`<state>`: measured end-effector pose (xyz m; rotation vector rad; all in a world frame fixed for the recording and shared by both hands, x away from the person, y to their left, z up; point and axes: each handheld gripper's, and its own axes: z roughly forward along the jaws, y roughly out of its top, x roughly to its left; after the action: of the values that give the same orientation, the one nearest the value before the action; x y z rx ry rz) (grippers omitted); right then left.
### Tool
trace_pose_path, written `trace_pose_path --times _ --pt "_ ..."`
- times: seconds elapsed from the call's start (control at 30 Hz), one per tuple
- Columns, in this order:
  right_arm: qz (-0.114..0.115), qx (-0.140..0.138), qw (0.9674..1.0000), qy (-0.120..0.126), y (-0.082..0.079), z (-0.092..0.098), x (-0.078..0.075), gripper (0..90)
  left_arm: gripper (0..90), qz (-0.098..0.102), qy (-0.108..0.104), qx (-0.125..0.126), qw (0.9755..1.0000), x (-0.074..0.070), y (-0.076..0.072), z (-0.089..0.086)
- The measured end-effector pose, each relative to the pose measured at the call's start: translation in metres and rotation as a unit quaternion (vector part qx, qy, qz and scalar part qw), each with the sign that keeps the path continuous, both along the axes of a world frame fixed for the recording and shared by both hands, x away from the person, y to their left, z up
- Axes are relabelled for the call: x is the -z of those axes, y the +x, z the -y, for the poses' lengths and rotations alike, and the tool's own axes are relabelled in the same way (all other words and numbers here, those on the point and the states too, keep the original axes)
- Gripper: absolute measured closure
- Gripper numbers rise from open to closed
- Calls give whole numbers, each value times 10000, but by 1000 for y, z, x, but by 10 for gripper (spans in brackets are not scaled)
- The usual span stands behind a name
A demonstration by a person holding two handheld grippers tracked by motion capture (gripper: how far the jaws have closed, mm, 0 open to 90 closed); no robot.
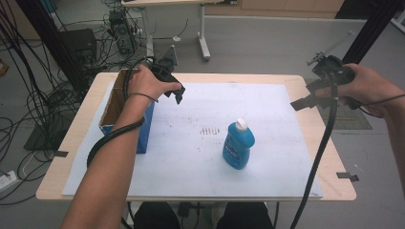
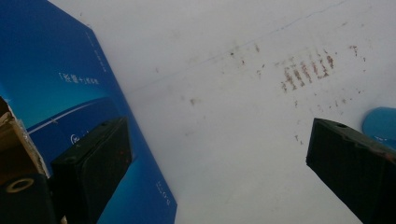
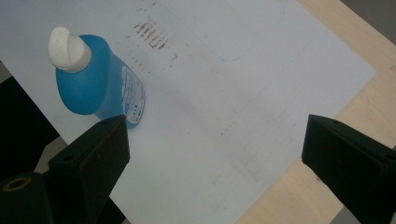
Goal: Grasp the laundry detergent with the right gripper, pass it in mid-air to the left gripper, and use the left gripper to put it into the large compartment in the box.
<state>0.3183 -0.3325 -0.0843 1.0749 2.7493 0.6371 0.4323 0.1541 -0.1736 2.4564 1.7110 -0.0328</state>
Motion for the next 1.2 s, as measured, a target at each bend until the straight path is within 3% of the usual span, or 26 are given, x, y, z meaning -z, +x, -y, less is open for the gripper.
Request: trace_pose_path --times 0.47,0.73,1.2 --pt "-24 -7 10000 -35 1 -2 1 74 73 -74 -73 13 9999 5 1 -4" --pt "-51 55 10000 -4 -1 1 5 74 73 -138 38 55 9999 11 3 2" --pt "-65 184 9998 38 -8 14 9 68 73 -86 -2 23 10000 6 2 2"
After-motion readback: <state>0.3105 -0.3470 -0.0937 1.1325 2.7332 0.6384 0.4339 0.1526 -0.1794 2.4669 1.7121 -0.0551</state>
